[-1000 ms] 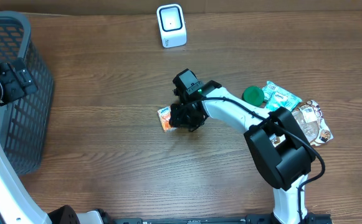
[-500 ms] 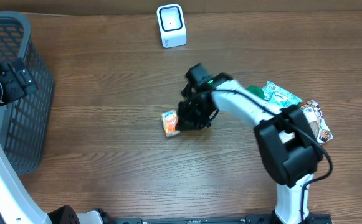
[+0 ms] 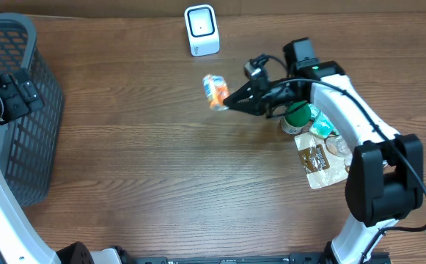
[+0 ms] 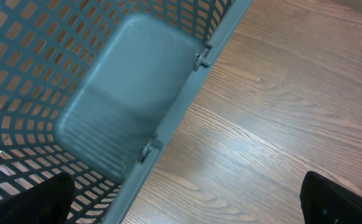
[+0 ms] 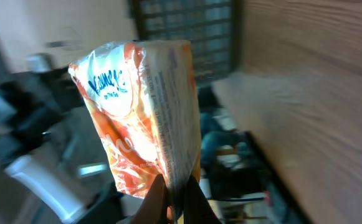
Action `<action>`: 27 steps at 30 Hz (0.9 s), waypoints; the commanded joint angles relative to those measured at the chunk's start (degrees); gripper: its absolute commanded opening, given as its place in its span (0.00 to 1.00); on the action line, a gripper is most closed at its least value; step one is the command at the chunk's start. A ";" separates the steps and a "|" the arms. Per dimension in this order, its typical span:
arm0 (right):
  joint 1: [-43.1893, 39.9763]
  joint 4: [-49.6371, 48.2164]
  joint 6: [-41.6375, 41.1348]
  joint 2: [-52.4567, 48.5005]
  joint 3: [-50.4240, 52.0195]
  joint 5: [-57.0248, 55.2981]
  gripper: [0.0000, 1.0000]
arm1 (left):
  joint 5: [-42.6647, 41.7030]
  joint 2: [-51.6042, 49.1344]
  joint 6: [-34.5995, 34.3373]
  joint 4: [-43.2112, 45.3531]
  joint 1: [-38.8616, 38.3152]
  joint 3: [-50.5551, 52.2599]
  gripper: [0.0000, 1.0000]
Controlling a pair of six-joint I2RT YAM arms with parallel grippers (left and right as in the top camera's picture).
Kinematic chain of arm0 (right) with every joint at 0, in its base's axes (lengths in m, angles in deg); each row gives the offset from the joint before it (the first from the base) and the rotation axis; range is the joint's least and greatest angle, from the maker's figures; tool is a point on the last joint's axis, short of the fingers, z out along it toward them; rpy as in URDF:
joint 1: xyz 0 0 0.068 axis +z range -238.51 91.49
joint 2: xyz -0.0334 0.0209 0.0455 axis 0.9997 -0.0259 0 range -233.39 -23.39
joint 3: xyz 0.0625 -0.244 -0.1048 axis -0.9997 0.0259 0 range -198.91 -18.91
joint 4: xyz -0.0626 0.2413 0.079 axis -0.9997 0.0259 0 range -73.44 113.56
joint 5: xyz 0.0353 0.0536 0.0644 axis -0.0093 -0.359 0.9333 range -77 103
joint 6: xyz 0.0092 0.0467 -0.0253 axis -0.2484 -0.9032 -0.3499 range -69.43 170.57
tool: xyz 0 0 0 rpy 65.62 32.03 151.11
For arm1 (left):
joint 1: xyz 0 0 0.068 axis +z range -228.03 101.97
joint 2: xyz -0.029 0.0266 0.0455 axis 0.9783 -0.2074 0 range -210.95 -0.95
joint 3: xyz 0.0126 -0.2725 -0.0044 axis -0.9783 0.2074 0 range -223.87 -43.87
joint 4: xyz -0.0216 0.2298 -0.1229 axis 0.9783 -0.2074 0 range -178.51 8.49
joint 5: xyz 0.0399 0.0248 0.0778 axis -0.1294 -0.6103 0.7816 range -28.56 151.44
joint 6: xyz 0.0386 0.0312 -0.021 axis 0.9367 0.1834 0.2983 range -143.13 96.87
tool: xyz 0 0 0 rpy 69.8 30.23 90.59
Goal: Scan the item barcode
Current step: 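Regrasp the orange Kleenex pack by its edge and lift it, then carry the orange Kleenex pack to the white scanner and hold it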
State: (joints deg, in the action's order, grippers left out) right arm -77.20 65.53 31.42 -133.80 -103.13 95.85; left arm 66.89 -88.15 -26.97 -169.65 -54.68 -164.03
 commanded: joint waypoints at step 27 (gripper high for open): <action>5.07 1.77 -4.39 1.55 -1.03 -29.49 0.04 | 0.50 -0.15 1.09 0.09 0.20 -0.74 1.00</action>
State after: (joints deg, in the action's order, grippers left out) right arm -77.05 66.28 26.61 -133.80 -103.15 85.47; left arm 66.91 -88.15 -26.97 -169.63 -54.68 -164.03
